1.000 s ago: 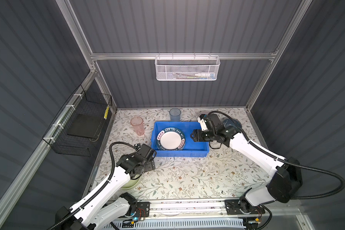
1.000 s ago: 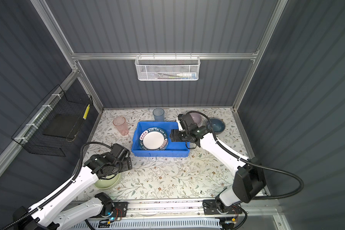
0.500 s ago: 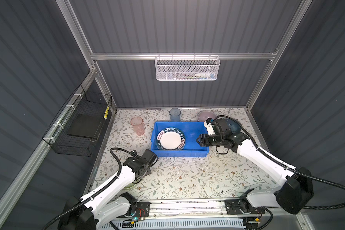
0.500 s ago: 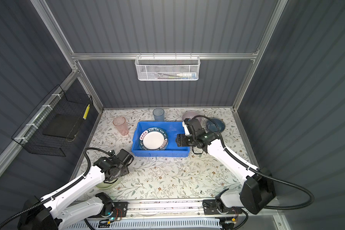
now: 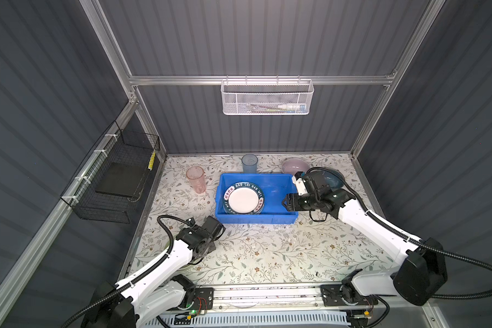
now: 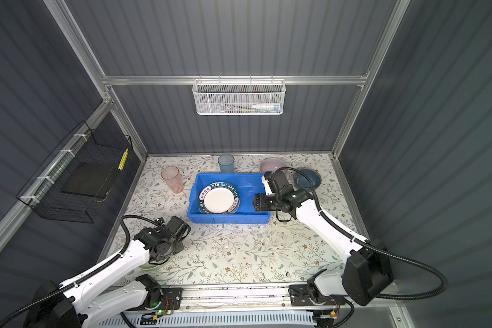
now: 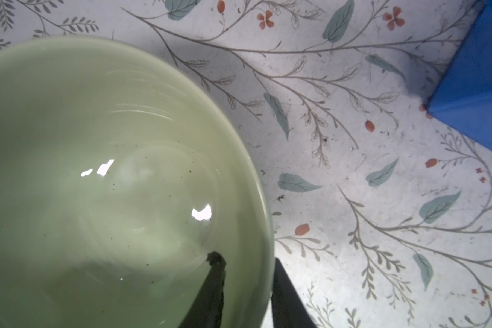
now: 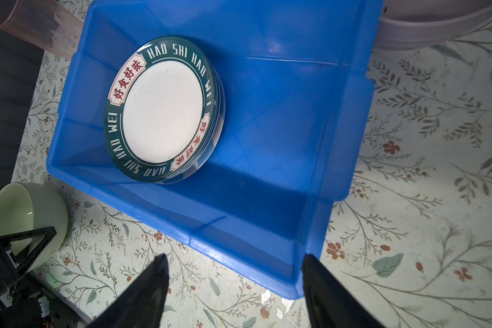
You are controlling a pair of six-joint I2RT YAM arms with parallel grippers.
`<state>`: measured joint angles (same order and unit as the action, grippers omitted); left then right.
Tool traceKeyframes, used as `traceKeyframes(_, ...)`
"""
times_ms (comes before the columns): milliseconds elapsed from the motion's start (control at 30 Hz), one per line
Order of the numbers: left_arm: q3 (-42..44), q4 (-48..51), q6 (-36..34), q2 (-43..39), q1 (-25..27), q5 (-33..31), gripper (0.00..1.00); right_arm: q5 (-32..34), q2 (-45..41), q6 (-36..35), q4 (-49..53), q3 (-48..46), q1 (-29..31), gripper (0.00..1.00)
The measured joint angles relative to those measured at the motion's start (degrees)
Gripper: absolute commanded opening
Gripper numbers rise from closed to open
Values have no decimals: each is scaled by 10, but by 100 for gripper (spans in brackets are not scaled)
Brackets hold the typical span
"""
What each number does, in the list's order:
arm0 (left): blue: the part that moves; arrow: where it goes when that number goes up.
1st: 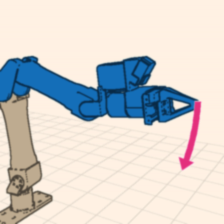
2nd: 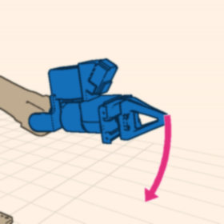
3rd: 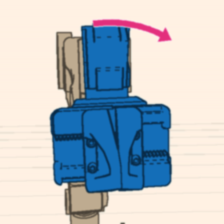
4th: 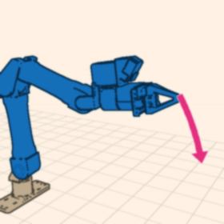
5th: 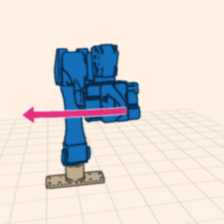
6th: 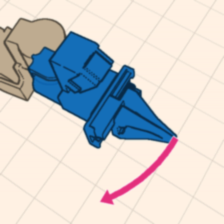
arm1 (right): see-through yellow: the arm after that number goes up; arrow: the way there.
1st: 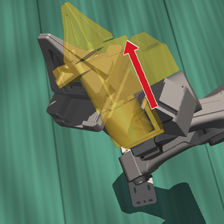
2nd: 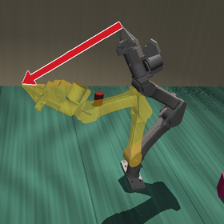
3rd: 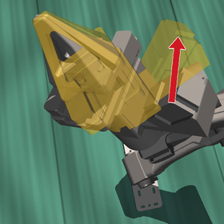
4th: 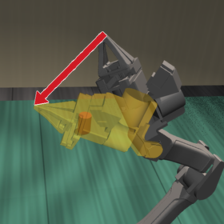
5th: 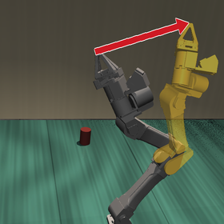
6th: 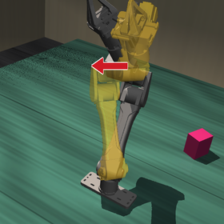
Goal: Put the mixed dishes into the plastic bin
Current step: 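Grasp the pale green bowl's rim with the left gripper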
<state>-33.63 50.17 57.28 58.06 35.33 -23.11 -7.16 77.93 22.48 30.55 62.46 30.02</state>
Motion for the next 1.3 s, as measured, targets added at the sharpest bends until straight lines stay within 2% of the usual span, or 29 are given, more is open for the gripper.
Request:
traceKeyframes(200,-1,-12,-13,17,0,0,14,0,-1,4,2,0,0,75)
traceKeyframes(567,-13,-14,-29,27,0,14,1,8,-24,5,12,-9,0,75)
traceKeyframes(967,-81,7,-50,59,0,37,0,12,-37,6,22,-16,0,76)
traceKeyframes(1300,-189,71,-91,63,0,37,0,14,-52,9,26,-29,-2,77)
